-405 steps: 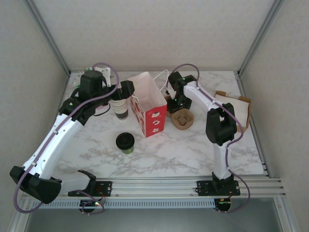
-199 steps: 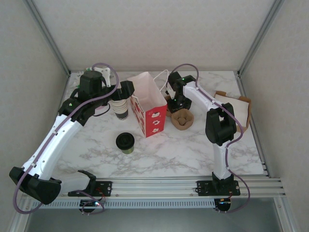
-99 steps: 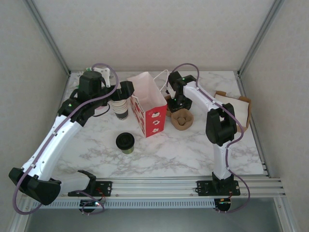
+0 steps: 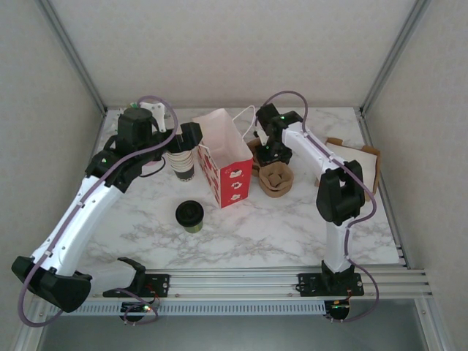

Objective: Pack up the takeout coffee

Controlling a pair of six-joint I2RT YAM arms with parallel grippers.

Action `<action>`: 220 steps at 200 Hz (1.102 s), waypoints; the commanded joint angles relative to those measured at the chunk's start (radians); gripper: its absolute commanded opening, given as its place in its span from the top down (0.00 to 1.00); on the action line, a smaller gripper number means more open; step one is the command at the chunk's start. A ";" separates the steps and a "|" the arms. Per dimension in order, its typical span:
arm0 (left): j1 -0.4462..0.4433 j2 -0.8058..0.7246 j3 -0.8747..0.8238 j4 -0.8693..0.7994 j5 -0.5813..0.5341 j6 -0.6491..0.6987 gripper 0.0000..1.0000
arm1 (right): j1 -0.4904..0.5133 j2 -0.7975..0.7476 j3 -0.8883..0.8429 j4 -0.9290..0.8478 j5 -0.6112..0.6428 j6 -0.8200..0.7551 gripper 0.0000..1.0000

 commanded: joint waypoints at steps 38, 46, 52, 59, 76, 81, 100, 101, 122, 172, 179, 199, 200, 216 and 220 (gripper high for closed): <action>0.010 -0.037 0.002 0.057 -0.048 -0.012 0.00 | 0.005 -0.107 -0.043 -0.010 0.016 0.056 0.71; 0.011 -0.031 0.016 0.069 -0.062 -0.011 0.00 | 0.006 -0.118 -0.046 -0.014 0.023 0.062 0.72; 0.011 -0.025 0.028 0.075 -0.072 -0.011 0.00 | 0.005 -0.129 -0.049 -0.016 0.031 0.067 0.72; 0.012 -0.015 0.041 0.084 -0.081 -0.006 0.00 | 0.005 -0.143 -0.054 -0.019 0.038 0.073 0.72; 0.014 0.022 0.084 0.101 -0.088 0.005 0.00 | 0.006 -0.181 -0.059 -0.032 0.056 0.086 0.72; 0.015 0.037 0.101 0.102 -0.086 0.009 0.00 | 0.007 -0.193 -0.062 -0.037 0.064 0.089 0.72; 0.020 0.092 0.168 0.100 -0.079 0.022 0.00 | 0.006 -0.238 -0.063 -0.063 0.088 0.104 0.72; 0.021 0.095 0.172 0.100 -0.078 0.022 0.00 | 0.006 -0.239 -0.063 -0.064 0.091 0.105 0.72; 0.030 0.158 0.248 0.095 -0.058 0.028 0.00 | 0.006 -0.286 -0.054 -0.093 0.114 0.122 0.72; 0.078 0.333 0.461 0.059 0.015 0.031 0.00 | 0.006 -0.396 0.012 -0.161 0.110 0.153 0.73; 0.087 0.355 0.484 0.059 0.027 0.025 0.00 | 0.007 -0.408 0.024 -0.171 0.105 0.156 0.73; 0.105 0.410 0.527 0.061 0.066 0.011 0.00 | 0.011 -0.439 0.065 -0.198 0.094 0.162 0.72; 0.105 0.413 0.529 0.061 0.067 0.010 0.00 | 0.012 -0.440 0.066 -0.199 0.093 0.162 0.72; 0.112 0.447 0.545 0.065 0.088 0.007 0.00 | 0.019 -0.456 0.110 -0.226 0.086 0.165 0.72; 0.115 0.455 0.547 0.065 0.091 0.006 0.00 | 0.020 -0.460 0.122 -0.232 0.085 0.167 0.72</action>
